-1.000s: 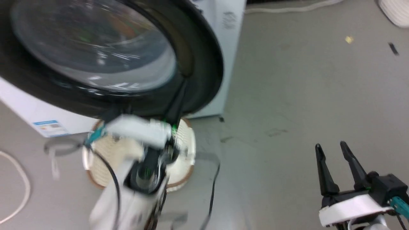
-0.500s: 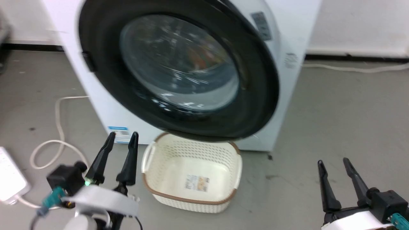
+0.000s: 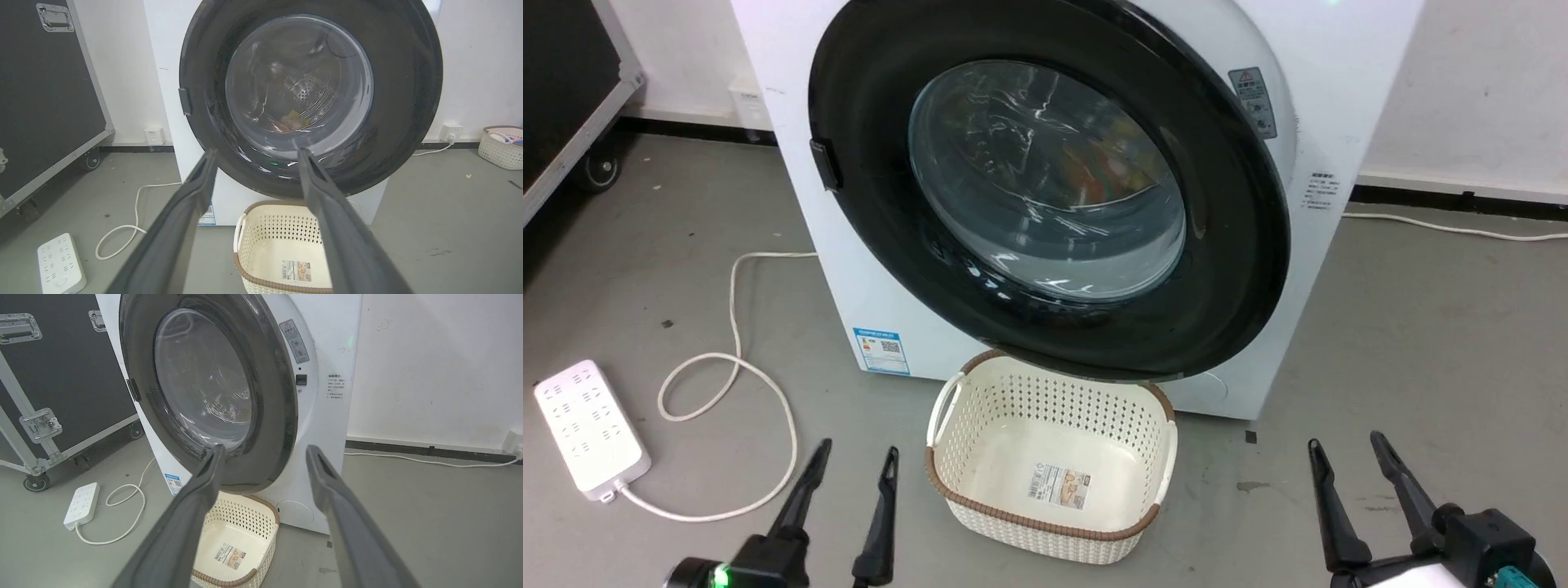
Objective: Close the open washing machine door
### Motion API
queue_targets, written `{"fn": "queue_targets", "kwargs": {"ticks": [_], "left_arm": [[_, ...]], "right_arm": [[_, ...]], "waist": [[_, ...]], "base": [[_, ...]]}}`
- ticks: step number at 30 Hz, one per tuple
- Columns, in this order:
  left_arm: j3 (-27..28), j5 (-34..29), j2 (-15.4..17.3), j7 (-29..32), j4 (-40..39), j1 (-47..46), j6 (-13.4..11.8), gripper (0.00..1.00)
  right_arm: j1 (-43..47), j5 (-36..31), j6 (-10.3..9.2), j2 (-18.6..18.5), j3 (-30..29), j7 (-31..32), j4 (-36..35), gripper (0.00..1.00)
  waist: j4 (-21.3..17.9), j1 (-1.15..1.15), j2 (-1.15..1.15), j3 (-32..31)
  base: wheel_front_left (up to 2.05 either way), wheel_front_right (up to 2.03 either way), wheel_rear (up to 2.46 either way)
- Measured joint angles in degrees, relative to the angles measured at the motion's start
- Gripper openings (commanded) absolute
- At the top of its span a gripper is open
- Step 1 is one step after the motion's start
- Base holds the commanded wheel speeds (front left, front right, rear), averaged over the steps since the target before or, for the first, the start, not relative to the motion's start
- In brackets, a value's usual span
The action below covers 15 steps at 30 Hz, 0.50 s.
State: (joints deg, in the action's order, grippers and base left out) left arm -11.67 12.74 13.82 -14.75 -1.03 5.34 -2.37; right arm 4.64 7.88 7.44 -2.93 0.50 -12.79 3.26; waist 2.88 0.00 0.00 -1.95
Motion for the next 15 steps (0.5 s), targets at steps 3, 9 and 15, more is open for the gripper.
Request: {"fn": "queue_targets", "kwargs": {"ticks": [3,9,15], "left_arm": [[-0.04,-2.19,-0.67,0.00,0.47,0.44,0.02,1.00],[0.01,-4.45,-2.35,0.00,0.16,-0.24,0.88,1.00],[-0.09,-5.78,-3.87,0.00,-0.12,-3.20,1.58,1.00]], "right_arm": [[0.23,0.24,0.00,0.00,0.48,0.01,0.23,0.53],[-1.48,-0.30,0.00,-0.58,2.66,0.90,-1.34,0.00],[-9.81,0.27,0.00,-6.30,7.66,4.26,-2.22,0.00]], "waist": [[0.58,0.00,0.00,0.40],[2.13,0.01,0.00,3.51],[3.63,0.01,0.00,8.26]], "base": [[0.00,0.00,0.00],[0.00,0.00,0.00],[0.00,0.00,0.00]]}}
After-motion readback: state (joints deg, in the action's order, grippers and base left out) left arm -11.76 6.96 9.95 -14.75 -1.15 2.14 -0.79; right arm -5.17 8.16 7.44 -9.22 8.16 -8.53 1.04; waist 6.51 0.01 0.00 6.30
